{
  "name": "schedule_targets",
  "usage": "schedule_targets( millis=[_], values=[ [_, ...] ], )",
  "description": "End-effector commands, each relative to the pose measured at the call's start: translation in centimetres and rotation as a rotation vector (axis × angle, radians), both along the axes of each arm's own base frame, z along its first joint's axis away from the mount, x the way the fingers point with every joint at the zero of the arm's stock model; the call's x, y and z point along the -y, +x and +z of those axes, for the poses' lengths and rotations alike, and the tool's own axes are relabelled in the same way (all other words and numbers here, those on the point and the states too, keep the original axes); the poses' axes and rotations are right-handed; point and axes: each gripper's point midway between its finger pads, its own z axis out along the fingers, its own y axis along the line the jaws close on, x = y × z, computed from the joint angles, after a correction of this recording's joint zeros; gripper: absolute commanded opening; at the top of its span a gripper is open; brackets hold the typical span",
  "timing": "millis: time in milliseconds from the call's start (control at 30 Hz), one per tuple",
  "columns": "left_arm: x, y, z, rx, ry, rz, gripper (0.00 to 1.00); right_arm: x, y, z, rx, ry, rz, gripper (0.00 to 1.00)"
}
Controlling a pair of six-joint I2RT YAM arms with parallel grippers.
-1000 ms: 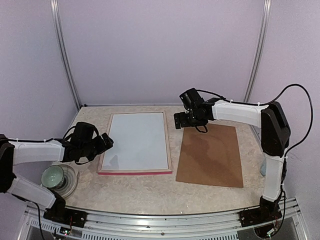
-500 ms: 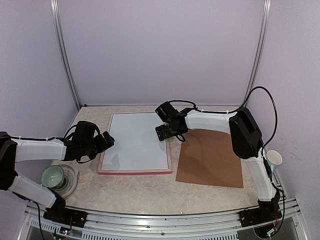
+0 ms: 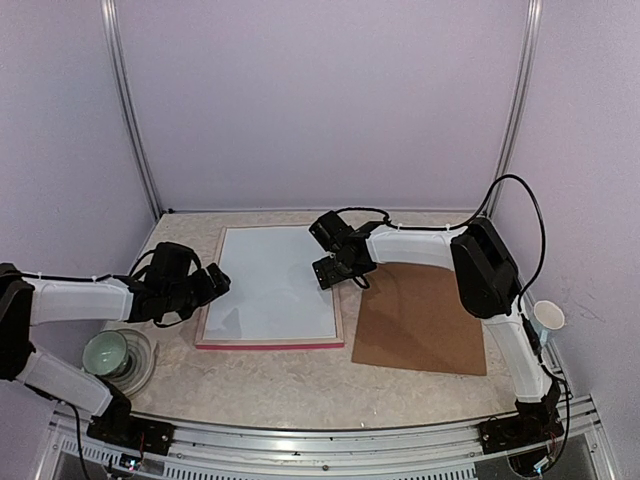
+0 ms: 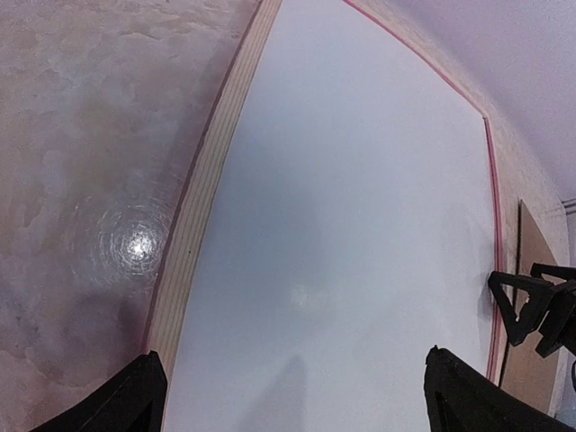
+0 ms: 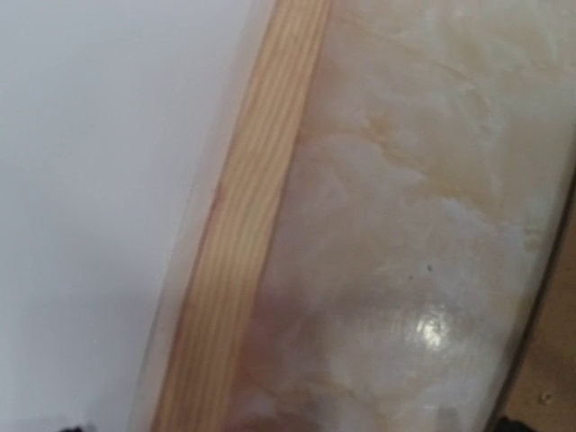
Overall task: Put the photo into the frame
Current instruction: Turn over the backboard.
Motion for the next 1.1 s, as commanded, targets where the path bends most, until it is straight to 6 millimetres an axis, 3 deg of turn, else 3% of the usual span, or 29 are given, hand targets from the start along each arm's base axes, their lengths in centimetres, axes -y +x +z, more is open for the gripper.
schedule_targets(
  millis=[0, 133, 267, 467, 633, 767, 900, 1067],
  values=[
    [0.3, 0.5, 1.4, 0.041, -0.003, 0.003, 0.99, -0.1, 0.0, 2.8, 0.036, 0.019, 0.010, 0.99],
    [0.8, 0.7, 2.9, 0.073, 0.020, -0.009, 0.99, 0.1, -0.6, 6.6, 0.065, 0.098, 0.030, 0.99],
    [1.6, 0.6, 4.6, 0.118, 0.028, -0.028, 0.99, 1.4, -2.4, 9.9, 0.098, 0.143, 0.080, 0.99],
    [4.4, -0.3, 7.2, 0.181, 0.014, -0.118, 0.99, 6.6, -5.8, 9.7, 0.059, 0.121, 0.028, 0.99],
    [10.3, -0.9, 10.9, 0.262, 0.014, -0.281, 0.99, 10.4, -8.1, 8.6, -0.048, 0.341, -0.033, 0.99],
    [15.8, -1.3, 11.7, 0.244, 0.039, -0.434, 0.99, 13.9, -9.0, 7.9, -0.101, 0.462, -0.095, 0.99],
    [21.4, -1.6, 11.4, 0.218, 0.084, -0.544, 0.99, 18.0, -9.2, 7.4, -0.126, 0.519, -0.182, 0.99],
    [27.5, -2.1, 9.1, 0.159, 0.117, -0.648, 0.99, 22.0, -9.7, 6.9, -0.138, 0.534, -0.263, 0.99]
  ],
)
